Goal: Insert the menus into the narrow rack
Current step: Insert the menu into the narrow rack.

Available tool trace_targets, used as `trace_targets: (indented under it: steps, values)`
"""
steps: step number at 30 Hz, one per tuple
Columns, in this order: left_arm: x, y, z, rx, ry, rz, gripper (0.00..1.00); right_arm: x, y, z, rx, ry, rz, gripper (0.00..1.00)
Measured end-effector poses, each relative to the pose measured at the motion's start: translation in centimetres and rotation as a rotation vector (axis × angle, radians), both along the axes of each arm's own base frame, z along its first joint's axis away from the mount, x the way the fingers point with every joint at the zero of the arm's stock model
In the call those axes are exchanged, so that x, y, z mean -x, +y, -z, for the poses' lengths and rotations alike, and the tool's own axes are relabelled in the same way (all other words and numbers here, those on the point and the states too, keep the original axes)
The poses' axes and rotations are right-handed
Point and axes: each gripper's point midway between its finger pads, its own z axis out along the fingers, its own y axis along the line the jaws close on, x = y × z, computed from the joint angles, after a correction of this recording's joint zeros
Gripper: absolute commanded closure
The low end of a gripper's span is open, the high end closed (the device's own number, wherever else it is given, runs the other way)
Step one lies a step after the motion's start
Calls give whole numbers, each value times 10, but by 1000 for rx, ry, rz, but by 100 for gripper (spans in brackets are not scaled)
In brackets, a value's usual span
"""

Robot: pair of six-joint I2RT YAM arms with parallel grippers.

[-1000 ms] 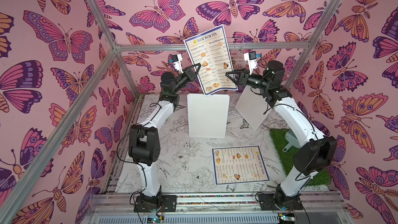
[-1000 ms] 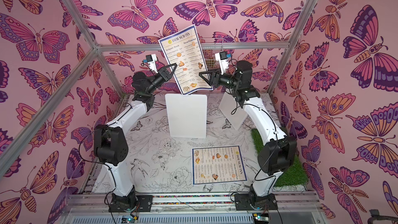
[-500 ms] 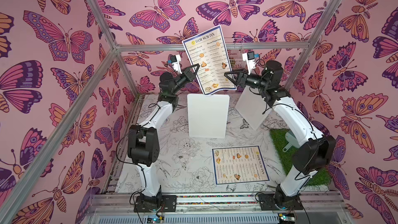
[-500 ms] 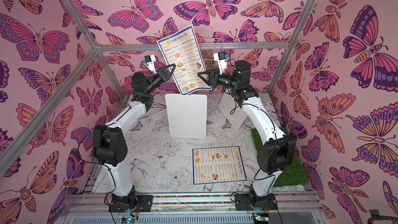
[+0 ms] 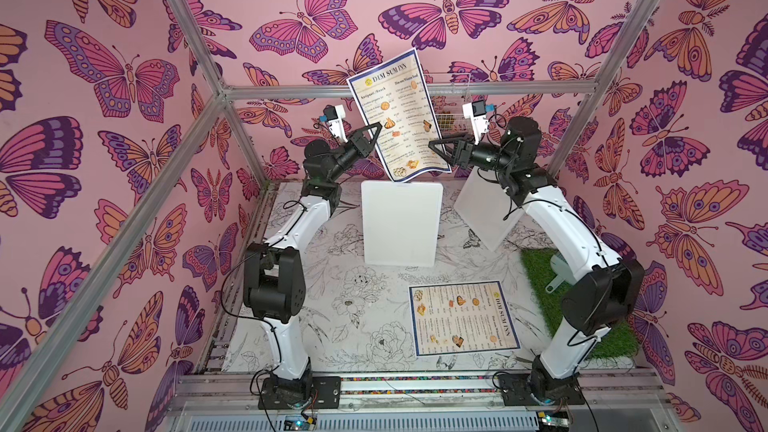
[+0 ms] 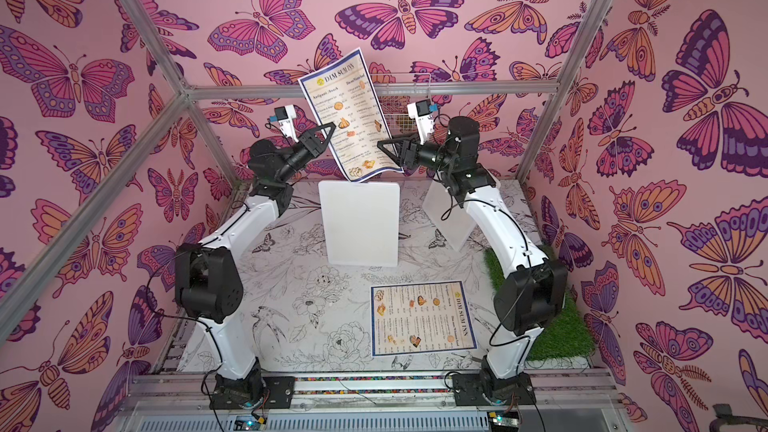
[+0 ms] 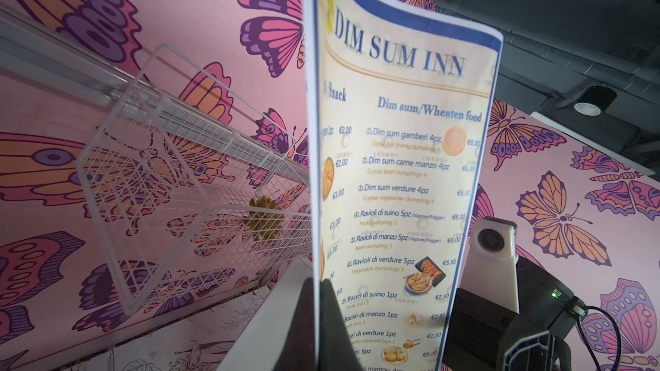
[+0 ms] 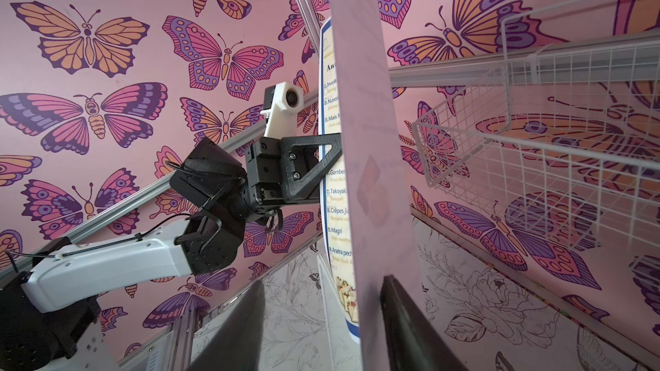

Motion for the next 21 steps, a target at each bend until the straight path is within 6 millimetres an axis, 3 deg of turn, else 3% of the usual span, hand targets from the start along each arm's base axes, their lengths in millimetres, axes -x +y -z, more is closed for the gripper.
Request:
trace_targets:
  steps: [11,21]
  values:
    - [0,0,1,0,0,1,100,0,0,1,5,-1,1,46]
    - [-8,-2,14,-4,23,2,100,-1,-1,8,27,8,8,46]
